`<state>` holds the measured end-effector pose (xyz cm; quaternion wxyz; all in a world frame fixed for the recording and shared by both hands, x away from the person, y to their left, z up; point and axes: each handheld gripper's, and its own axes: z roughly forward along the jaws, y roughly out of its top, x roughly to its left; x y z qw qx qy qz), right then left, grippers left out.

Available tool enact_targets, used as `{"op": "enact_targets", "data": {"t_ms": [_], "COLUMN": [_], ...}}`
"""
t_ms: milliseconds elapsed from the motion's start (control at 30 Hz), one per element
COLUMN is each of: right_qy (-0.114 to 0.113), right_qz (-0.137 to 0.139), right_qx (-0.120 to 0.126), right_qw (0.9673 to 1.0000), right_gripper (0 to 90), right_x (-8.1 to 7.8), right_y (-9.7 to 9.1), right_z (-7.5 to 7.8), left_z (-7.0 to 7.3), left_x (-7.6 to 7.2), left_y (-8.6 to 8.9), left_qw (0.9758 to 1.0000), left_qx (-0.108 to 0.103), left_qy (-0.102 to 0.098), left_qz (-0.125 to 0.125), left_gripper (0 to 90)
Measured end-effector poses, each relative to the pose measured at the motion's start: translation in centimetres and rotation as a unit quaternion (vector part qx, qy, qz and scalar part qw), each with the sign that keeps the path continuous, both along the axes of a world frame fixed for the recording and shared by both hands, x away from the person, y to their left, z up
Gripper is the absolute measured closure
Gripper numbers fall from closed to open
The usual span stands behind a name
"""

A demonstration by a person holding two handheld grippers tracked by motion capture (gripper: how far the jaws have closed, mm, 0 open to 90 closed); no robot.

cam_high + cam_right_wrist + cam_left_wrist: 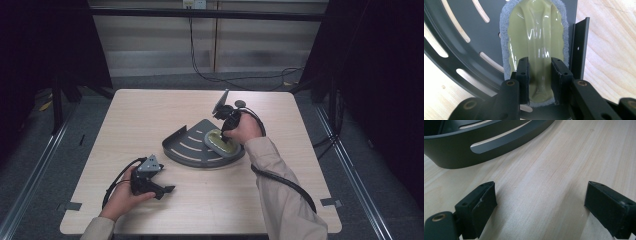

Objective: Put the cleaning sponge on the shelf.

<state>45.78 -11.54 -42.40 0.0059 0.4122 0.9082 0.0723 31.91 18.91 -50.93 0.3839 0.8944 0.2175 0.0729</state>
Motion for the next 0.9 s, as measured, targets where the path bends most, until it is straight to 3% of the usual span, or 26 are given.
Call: {"op": "enact_targets", "data": {"t_ms": [900], "right_qy": [0.015], "right_qz": [0.004], "right_qx": [-0.005], "right_qw": [0.9999], "right_gripper": [67.0], "right_x": [-0.19], "right_y": [-0.07], "right_z": [-0.41], "left_z": [0.00], "left_x": [0.00], "left_y": [-0.01], "left_qw": [1.0000], "left_qx": [0.000], "left_qy": [0.000], "left_qz": [0.000], "left_gripper": [9.8]}}
